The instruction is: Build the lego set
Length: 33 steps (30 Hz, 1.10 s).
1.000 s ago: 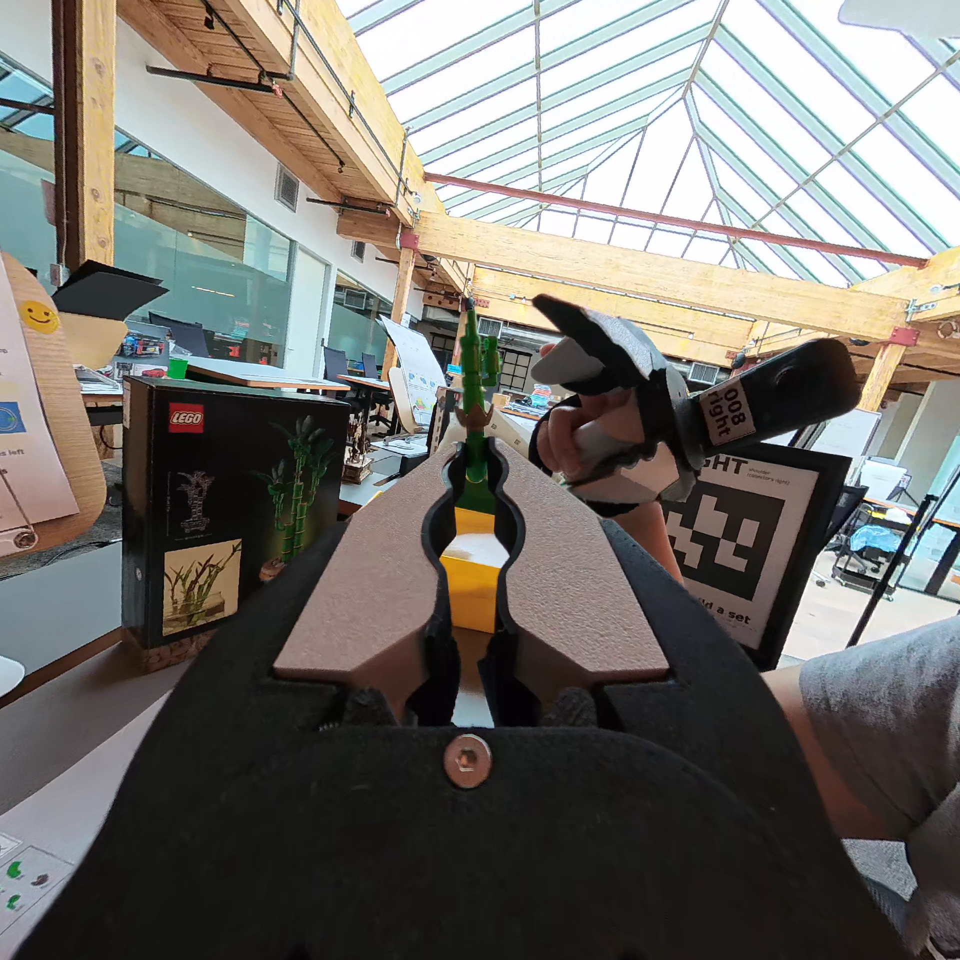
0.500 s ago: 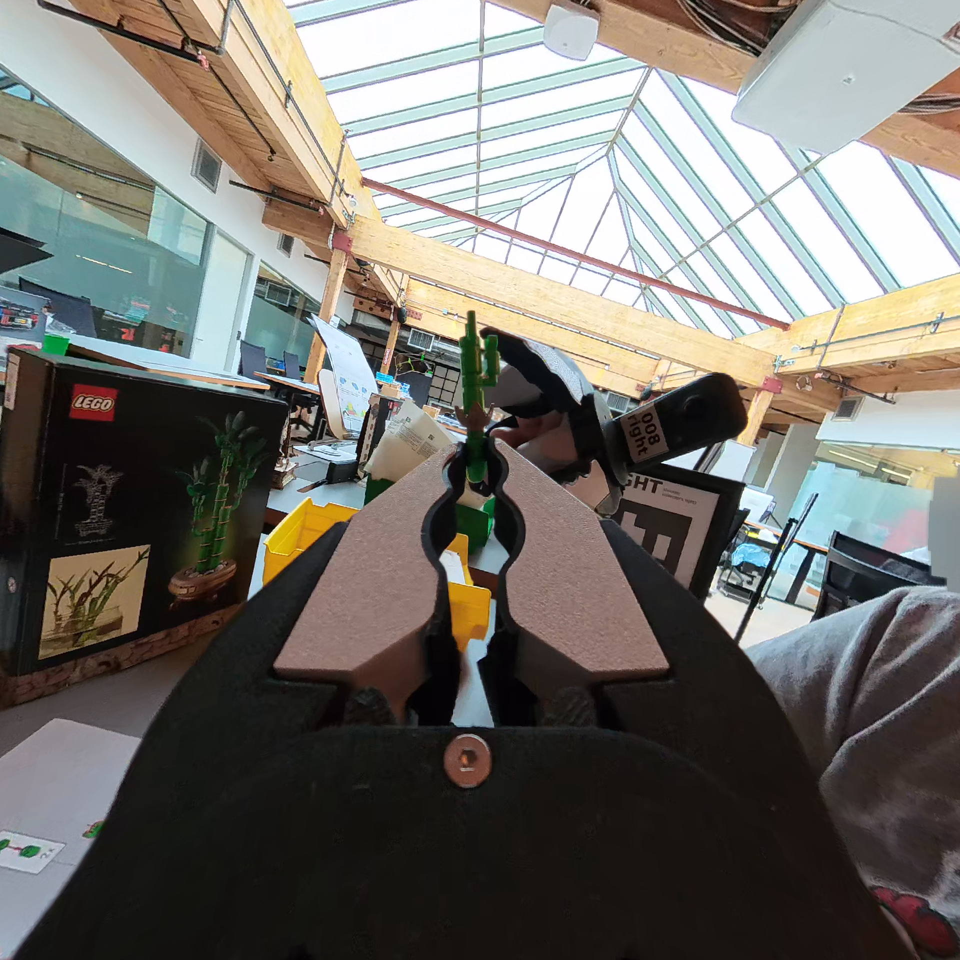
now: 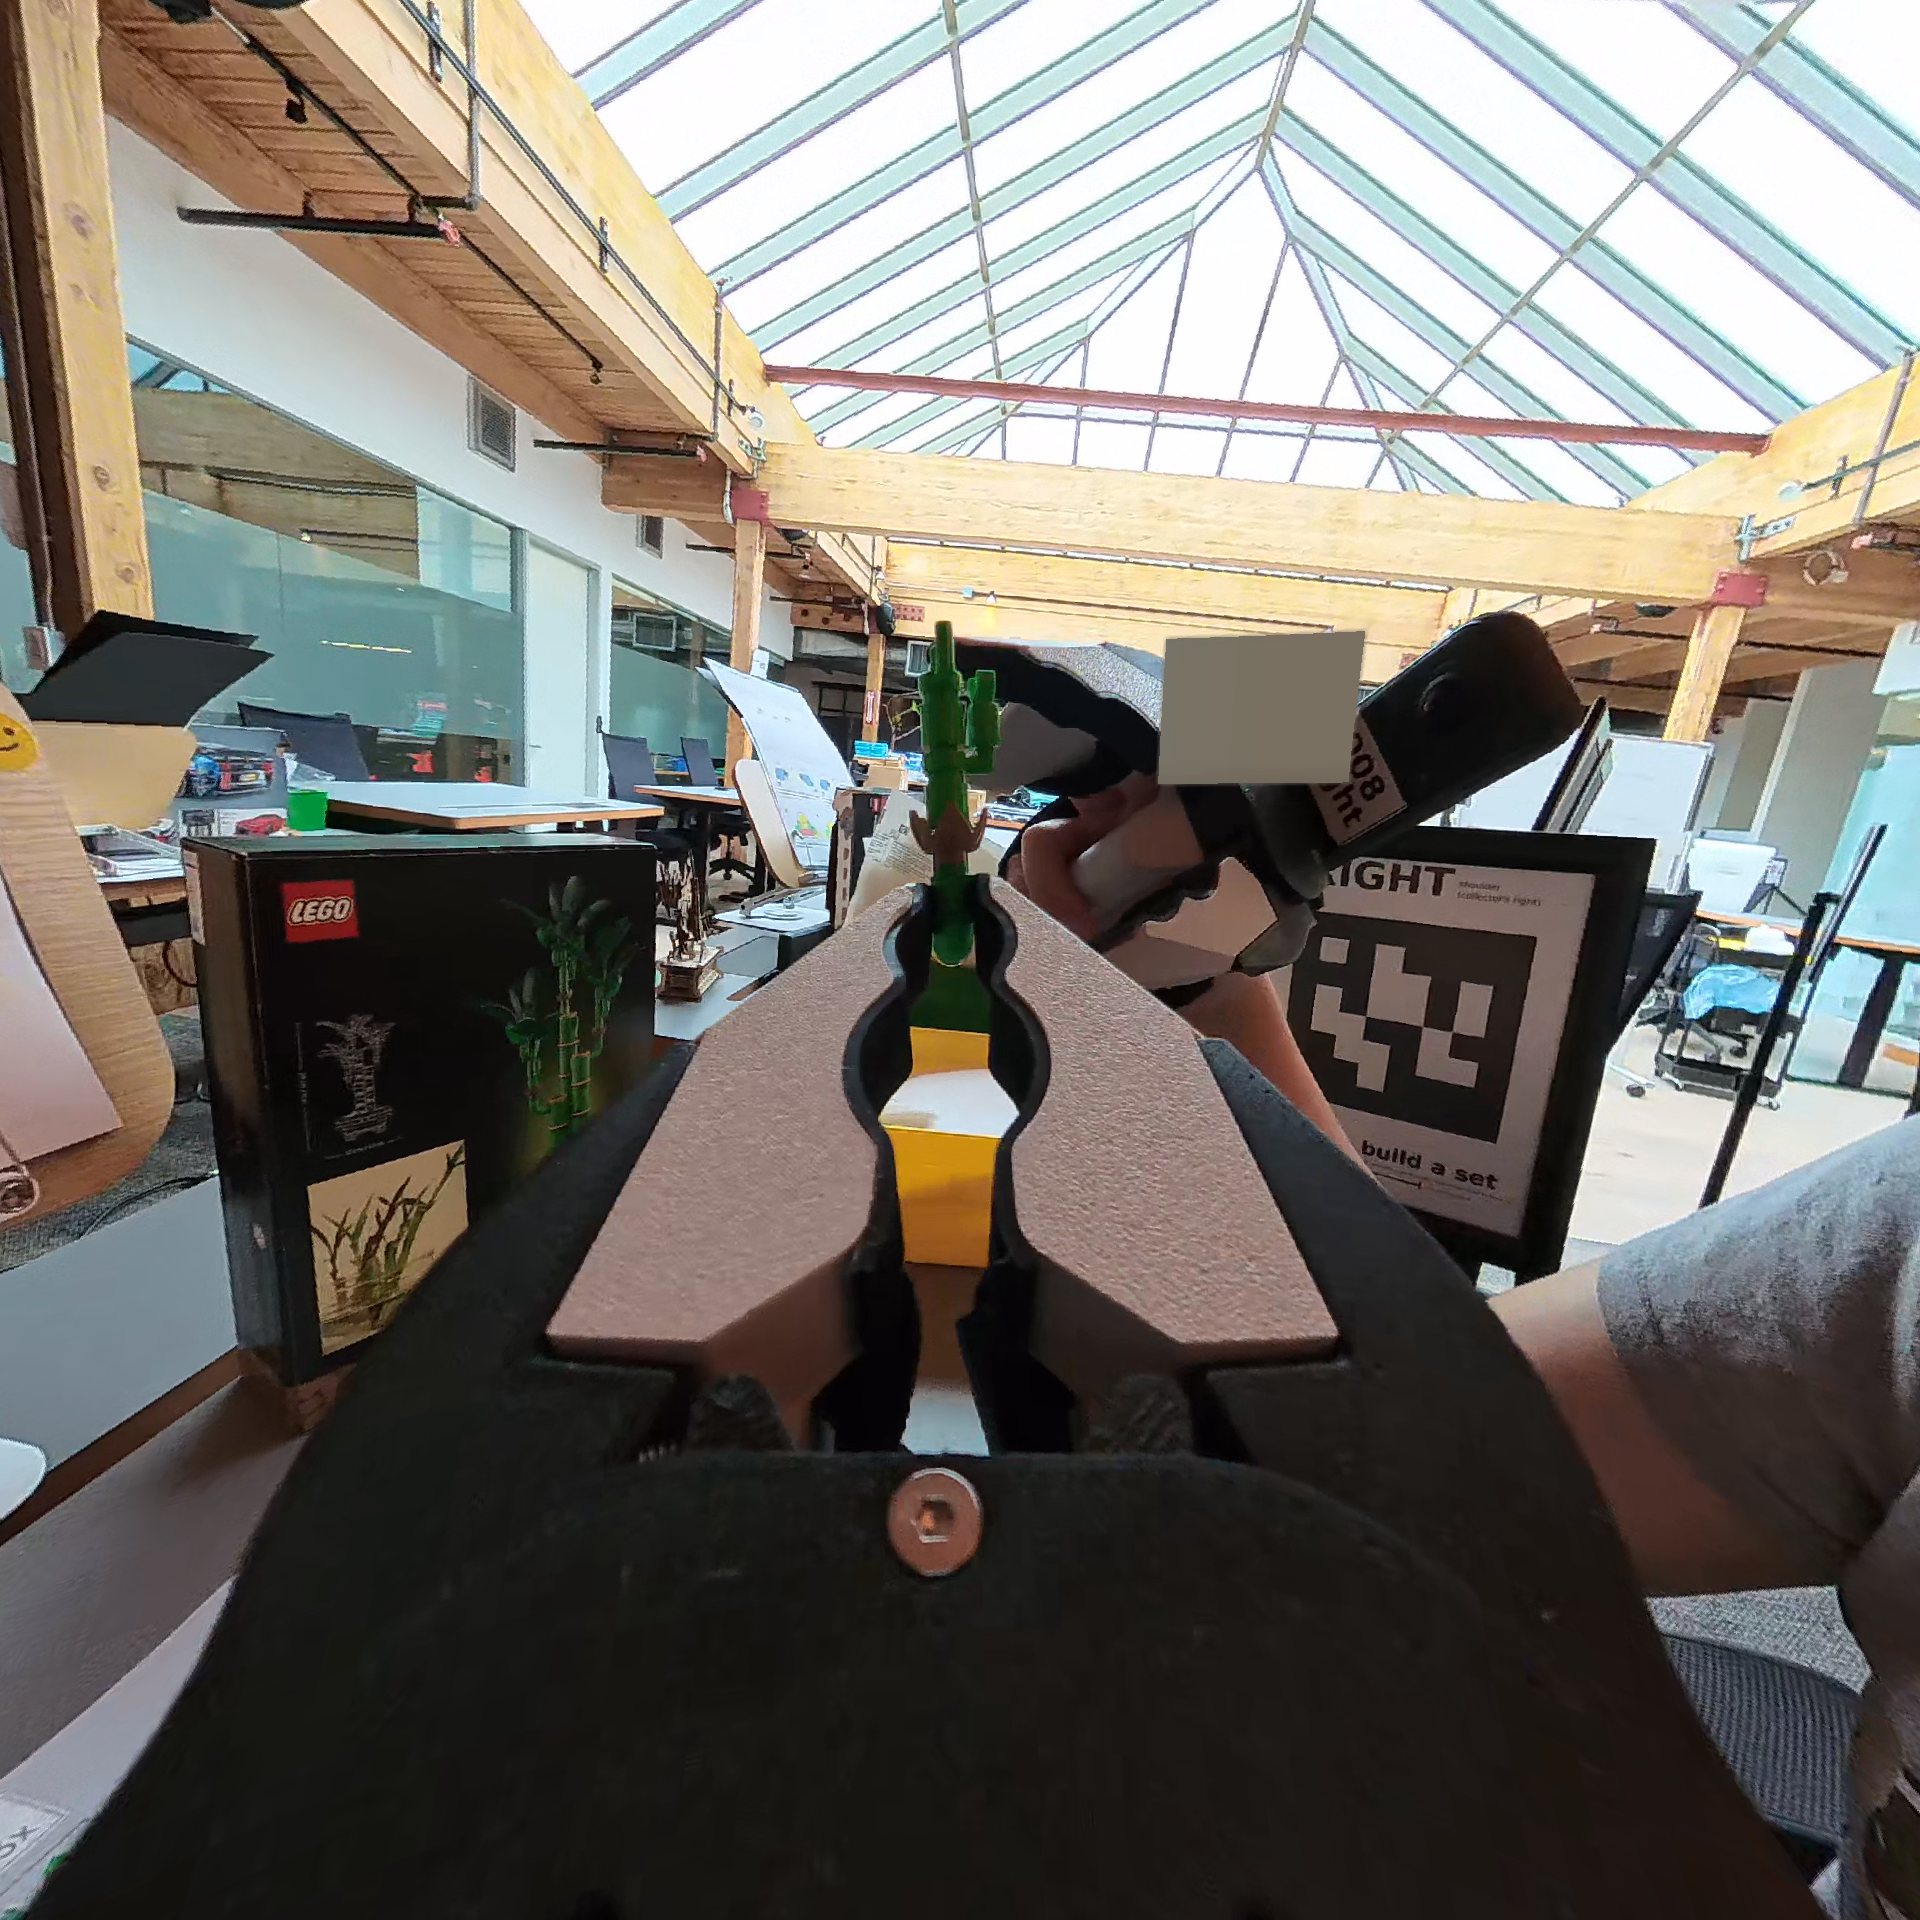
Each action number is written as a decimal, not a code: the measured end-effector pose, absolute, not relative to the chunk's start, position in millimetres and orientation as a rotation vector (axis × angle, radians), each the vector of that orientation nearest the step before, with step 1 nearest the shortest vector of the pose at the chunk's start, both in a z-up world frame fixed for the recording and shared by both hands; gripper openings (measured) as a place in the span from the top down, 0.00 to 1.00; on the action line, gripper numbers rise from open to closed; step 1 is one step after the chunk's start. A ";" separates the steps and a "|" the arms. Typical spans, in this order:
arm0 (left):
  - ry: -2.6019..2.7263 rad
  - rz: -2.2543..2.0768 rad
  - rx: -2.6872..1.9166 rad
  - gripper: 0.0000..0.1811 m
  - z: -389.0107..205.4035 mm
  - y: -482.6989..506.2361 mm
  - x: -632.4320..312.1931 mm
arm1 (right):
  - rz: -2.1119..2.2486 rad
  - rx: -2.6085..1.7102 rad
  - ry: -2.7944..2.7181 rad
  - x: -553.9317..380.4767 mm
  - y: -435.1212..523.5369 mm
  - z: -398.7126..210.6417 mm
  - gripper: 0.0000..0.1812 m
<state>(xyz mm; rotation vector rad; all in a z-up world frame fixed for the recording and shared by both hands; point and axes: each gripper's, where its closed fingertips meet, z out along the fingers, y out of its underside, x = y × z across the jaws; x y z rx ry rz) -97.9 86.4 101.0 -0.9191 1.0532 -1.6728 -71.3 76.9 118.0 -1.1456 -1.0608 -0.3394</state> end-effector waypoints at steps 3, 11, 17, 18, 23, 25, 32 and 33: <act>1.045 -1.693 -0.920 0.97 101.5 87.6 -98.9 | -0.342 -1.158 -1.062 -69.5 77.7 116.2 0.56; 0.990 -1.844 -0.936 0.97 104.1 97.5 -105.6 | -0.270 -1.280 -1.054 -51.2 76.8 100.4 0.59; 0.960 -1.964 -0.966 0.97 105.8 109.1 -115.1 | -0.016 -1.778 -0.978 4.8 73.4 23.6 0.72; 0.957 -1.967 -0.967 0.97 106.4 111.1 -117.3 | 0.056 -1.902 -0.931 17.3 72.0 2.7 0.74; 0.946 -1.949 -0.977 0.98 105.4 119.6 -121.1 | 0.247 -2.311 -0.877 52.9 64.1 -90.8 0.88; 0.951 -1.947 -0.981 0.98 104.6 119.7 -121.2 | 0.326 -2.427 -0.841 53.7 63.6 -113.6 0.94; 0.997 -1.928 -0.977 0.97 103.0 116.9 -120.9 | 0.429 -2.539 -0.880 39.5 66.1 -151.0 0.93; 0.996 -1.932 -0.975 0.97 103.8 116.8 -121.7 | 0.431 -2.552 -0.887 36.5 65.2 -150.2 0.93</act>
